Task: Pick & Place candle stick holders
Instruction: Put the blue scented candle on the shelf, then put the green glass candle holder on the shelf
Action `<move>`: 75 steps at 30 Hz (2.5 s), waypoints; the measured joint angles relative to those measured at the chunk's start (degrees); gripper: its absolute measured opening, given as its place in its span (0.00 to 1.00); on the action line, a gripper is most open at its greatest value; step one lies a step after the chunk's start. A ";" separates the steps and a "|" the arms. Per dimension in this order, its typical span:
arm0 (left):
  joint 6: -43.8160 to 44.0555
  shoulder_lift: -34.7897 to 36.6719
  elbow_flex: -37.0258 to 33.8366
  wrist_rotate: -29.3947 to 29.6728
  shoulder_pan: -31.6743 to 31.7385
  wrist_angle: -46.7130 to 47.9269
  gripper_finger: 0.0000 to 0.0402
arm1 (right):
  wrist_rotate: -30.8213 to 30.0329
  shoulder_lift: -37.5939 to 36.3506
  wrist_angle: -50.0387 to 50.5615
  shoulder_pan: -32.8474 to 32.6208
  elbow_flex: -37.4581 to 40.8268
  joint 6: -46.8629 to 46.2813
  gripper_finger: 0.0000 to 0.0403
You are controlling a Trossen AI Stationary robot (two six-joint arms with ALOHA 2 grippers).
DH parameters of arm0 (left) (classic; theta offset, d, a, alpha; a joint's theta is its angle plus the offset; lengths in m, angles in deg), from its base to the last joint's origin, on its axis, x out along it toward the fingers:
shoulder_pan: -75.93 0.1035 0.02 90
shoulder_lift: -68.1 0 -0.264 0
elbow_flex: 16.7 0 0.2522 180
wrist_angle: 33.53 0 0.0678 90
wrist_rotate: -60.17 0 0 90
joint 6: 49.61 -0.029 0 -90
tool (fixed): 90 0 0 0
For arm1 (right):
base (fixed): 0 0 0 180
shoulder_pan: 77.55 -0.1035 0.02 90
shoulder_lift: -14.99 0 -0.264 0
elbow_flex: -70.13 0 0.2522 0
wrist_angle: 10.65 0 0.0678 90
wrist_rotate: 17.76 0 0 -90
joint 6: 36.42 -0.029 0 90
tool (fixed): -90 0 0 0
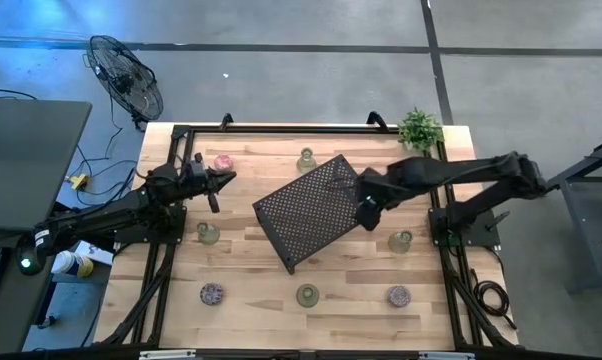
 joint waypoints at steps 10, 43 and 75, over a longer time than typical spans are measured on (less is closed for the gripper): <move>0.59 -0.01 0.00 -0.03 -0.02 -0.09 0.00 | -1.43 2.95 -1.47 0.11 -0.07 4.71 0.70; 1.51 0.00 0.00 -0.08 -0.02 -2.42 0.00 | 0.63 2.08 0.10 0.07 0.04 11.92 0.80; 4.45 -10.07 0.00 -0.60 -0.02 -11.71 0.00 | -0.03 -36.31 -64.07 24.47 46.70 37.10 0.03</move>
